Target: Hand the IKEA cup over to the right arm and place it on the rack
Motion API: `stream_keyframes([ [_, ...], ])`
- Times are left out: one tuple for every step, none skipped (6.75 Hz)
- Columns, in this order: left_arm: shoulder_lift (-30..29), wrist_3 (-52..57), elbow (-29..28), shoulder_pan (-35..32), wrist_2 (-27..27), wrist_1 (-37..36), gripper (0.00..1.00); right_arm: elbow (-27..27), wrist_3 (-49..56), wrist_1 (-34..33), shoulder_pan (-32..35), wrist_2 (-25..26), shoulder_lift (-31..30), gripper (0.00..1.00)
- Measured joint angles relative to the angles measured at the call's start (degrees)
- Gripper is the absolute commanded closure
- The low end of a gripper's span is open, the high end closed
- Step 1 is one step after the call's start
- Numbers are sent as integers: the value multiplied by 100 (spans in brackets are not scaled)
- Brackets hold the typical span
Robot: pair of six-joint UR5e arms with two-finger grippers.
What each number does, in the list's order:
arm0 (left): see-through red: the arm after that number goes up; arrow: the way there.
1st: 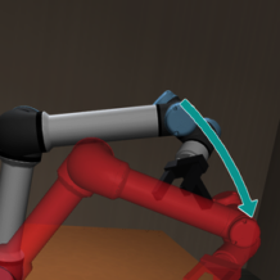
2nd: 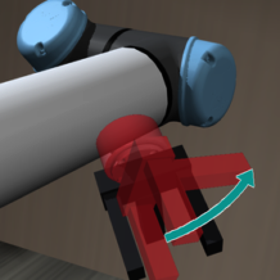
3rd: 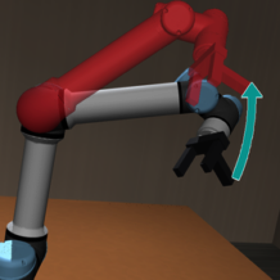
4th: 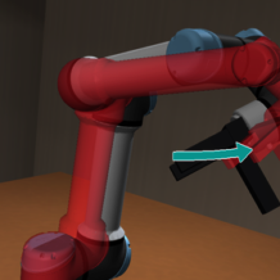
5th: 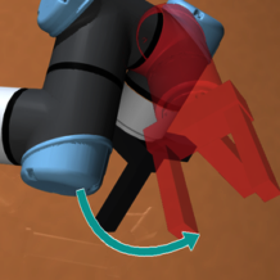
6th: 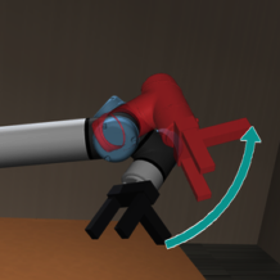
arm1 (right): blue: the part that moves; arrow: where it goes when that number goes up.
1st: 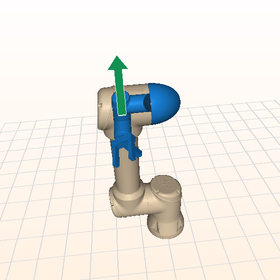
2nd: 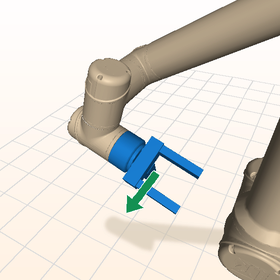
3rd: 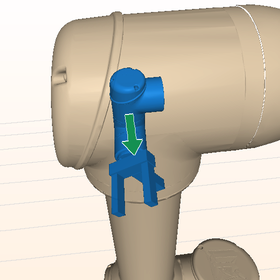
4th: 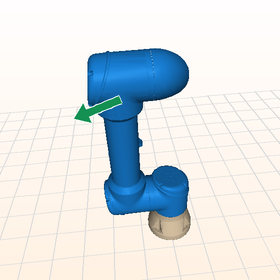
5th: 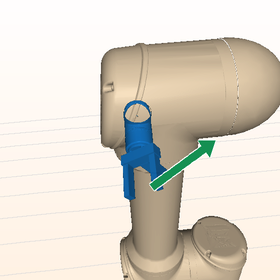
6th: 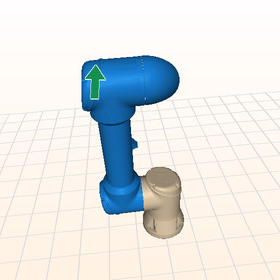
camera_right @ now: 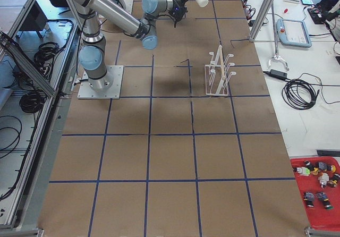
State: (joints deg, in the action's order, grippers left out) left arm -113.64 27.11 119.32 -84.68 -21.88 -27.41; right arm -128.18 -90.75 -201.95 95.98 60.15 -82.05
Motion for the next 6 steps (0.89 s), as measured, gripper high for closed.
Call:
stream_keyframes([
  [-2, -5, 13, -3, 5, -37, 92, 69, -80, -23, 12, 15, 137, 0],
  [-2, -10, 11, -4, 7, -49, 92, 187, -109, -16, 68, 163, 228, 0],
  [-3, -11, 7, -4, 8, -53, 92, 286, -124, 3, 154, 404, 289, 0],
  [-6, -12, 5, -5, 8, -54, 92, 349, -175, 14, 213, 568, 334, 0],
  [-8, -12, 4, -8, 8, -54, 92, 415, -296, 20, 273, 709, 369, 0],
  [-8, -13, 4, -11, 6, -54, 92, 535, -417, 23, 395, 895, 449, 0],
])
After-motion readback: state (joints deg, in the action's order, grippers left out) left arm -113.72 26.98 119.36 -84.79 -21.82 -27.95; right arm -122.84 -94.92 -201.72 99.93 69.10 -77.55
